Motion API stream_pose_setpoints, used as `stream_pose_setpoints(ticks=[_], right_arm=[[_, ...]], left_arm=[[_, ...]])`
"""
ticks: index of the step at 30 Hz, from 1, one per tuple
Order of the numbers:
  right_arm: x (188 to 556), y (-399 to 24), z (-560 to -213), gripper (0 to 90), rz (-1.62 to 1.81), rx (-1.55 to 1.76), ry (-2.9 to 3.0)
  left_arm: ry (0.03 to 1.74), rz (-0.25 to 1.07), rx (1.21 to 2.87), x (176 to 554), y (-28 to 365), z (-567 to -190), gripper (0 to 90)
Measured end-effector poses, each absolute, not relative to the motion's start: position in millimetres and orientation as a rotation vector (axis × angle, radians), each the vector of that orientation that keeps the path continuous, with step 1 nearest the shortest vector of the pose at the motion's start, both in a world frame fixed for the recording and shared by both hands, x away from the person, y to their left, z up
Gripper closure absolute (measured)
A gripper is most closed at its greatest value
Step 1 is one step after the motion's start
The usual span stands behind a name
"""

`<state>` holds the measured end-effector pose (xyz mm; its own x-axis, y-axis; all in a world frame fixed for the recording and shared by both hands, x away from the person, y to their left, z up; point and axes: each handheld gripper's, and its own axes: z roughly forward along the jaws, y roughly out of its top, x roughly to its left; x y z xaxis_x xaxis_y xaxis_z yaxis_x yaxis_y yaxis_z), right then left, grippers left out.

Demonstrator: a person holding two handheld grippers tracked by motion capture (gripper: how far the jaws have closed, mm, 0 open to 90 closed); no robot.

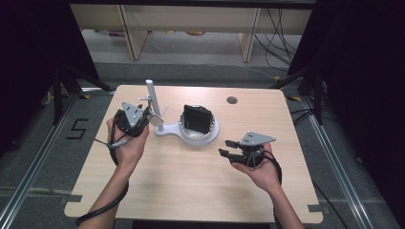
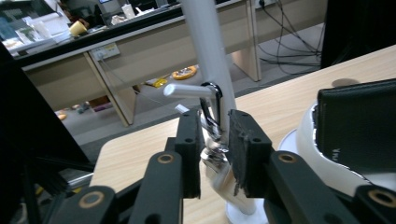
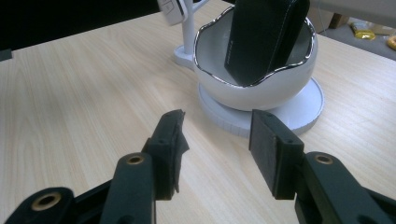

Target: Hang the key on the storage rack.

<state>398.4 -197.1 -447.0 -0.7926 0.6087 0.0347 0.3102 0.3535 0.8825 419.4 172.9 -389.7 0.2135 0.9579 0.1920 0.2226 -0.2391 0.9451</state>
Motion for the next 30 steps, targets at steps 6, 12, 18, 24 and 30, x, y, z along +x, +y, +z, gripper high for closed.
stream_pose_setpoints(ticks=[6,12,18,24,30], right_arm=[[398.5,-200.6,-447.0,55.3,1.406,0.820,2.309],[399.2,-205.1,-447.9,54.8,1.405,0.837,2.291],[400.3,-210.0,-452.5,53.7,1.396,0.862,2.282],[401.1,-214.3,-458.0,52.8,1.378,0.897,2.273],[403.9,-218.5,-467.6,52.2,1.375,0.927,2.263]], left_arm=[[1.111,0.970,1.631,409.2,186.0,-395.8,63.5],[1.082,0.909,1.622,396.0,206.0,-412.3,51.7],[1.102,0.902,1.606,383.1,229.1,-434.6,46.8],[1.131,0.893,1.589,372.5,245.9,-458.1,44.7],[1.161,0.845,1.576,365.7,255.1,-484.1,42.4]])
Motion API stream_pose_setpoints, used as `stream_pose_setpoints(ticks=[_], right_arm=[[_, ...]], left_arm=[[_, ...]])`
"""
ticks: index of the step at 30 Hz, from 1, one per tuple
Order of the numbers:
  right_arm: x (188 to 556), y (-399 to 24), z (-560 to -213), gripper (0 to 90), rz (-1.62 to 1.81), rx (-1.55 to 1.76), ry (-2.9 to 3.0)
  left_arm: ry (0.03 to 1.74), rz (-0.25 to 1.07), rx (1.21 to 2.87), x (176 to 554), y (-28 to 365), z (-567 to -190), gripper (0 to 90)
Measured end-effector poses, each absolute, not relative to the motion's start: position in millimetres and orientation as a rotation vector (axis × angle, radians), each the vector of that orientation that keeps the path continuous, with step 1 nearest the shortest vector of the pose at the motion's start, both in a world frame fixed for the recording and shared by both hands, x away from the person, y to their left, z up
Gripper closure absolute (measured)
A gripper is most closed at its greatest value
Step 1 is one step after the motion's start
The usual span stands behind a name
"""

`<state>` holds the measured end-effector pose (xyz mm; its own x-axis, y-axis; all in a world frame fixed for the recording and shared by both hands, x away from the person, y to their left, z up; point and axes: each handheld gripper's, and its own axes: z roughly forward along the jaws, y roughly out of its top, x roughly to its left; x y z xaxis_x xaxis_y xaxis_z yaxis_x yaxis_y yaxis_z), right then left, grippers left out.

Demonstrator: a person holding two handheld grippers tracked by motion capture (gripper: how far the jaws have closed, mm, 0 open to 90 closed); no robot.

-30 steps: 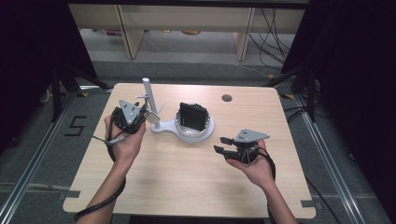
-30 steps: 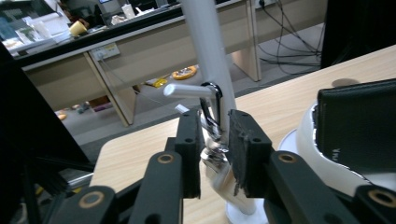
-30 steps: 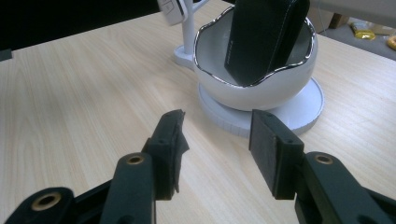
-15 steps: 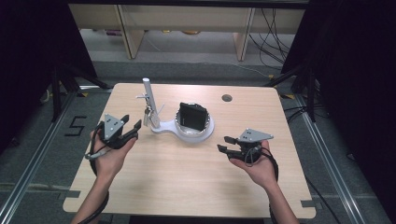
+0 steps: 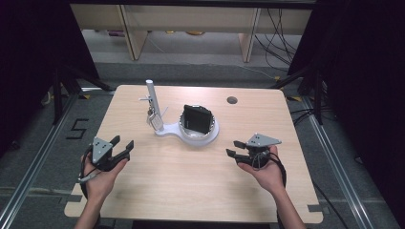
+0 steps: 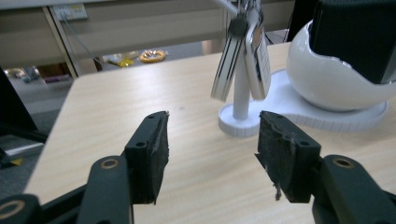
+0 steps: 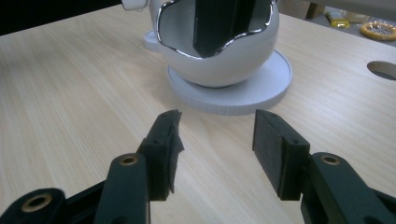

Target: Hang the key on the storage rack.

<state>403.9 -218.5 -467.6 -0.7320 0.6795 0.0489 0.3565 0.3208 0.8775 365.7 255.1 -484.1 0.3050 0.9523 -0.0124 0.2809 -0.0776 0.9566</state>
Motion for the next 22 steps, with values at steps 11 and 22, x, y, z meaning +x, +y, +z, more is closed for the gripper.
stream_pose_setpoints(ticks=[11,22], right_arm=[[405.6,-228.5,-482.6,51.5,1.341,0.990,2.254],[405.1,-229.0,-489.6,50.5,1.348,1.022,2.268]], left_arm=[[1.171,0.815,1.504,359.3,263.2,-512.6,39.8],[1.154,0.799,1.492,357.6,259.9,-523.6,36.7]])
